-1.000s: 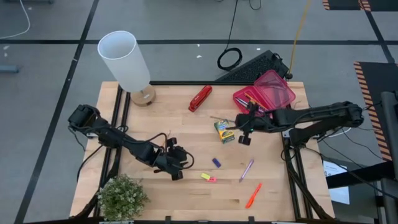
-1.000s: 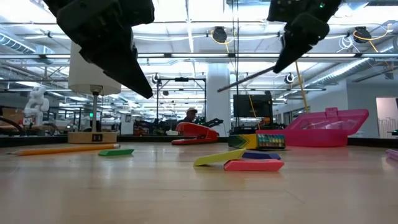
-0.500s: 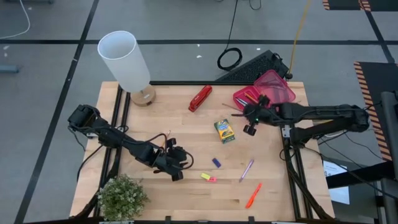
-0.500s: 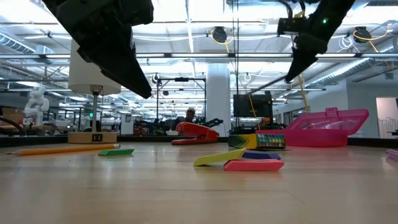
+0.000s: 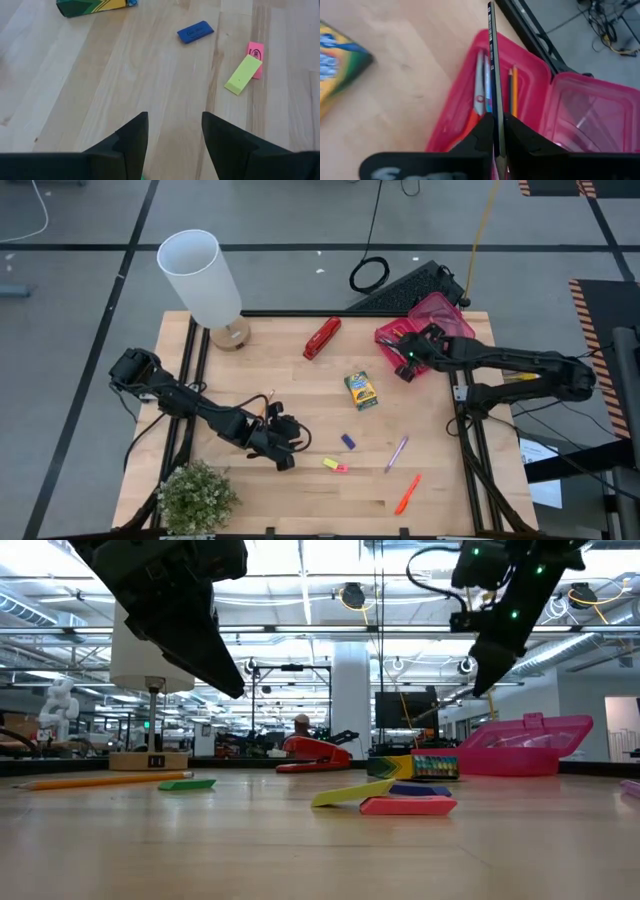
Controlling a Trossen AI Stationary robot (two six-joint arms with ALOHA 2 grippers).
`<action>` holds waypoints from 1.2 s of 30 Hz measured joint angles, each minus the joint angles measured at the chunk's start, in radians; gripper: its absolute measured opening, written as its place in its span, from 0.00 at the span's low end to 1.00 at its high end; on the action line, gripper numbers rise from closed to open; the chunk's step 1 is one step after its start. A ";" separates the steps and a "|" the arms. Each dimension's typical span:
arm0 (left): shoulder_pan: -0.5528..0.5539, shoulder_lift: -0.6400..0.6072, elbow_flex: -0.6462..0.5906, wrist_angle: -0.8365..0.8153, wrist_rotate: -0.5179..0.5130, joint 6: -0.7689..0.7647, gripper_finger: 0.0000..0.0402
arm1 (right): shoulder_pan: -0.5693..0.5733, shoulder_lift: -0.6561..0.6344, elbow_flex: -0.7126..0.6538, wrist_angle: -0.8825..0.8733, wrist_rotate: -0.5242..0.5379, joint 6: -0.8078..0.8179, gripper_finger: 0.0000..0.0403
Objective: Pack school essentials
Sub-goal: Put the black pencil into the pink supply box
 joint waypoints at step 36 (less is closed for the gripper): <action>0.093 0.001 -0.001 0.269 -0.159 0.305 0.46 | -0.237 -0.029 -0.207 0.563 -0.504 -0.057 0.04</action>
